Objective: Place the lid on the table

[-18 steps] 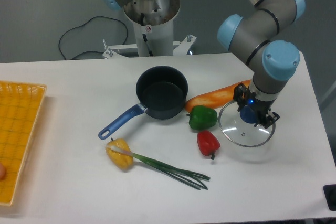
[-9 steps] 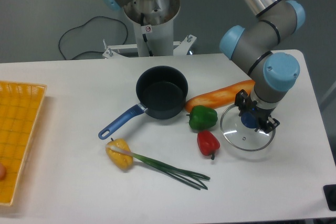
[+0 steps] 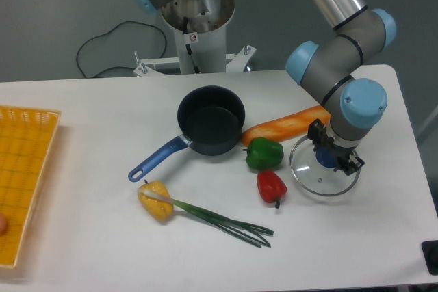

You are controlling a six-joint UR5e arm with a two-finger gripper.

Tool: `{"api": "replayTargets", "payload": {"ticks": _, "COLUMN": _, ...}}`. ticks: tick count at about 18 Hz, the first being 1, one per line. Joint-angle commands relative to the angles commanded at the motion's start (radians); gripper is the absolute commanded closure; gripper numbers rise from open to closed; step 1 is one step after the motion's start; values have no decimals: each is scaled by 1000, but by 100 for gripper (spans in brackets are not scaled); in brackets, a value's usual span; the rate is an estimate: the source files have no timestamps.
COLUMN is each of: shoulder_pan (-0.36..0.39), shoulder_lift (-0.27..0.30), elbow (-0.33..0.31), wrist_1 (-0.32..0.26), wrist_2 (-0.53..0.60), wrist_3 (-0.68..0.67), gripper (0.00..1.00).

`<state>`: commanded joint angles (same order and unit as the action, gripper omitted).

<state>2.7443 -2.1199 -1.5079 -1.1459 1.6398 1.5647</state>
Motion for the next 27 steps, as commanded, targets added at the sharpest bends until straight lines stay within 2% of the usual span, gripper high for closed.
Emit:
{"api": "replayTargets", "payload": {"ticks": 6, "shoulder_pan": -3, "shoulder_lift": -20, "elbow": -3, "wrist_1": 2, "wrist_2": 0, "wrist_3": -3, "gripper": 49}}
{"api": "replayTargets", "payload": {"ticks": 23, "shoulder_pan": -9, "shoulder_lift": -28, "elbow": -6, "wrist_1": 2, "wrist_2": 0, "wrist_3": -5, "gripper": 47}}
{"api": "replayTargets", "payload": {"ticks": 27, "shoulder_pan": -9, "shoulder_lift": -34, "elbow": -6, "wrist_1": 9, "wrist_2": 0, "wrist_3": -3, "gripper": 43}}
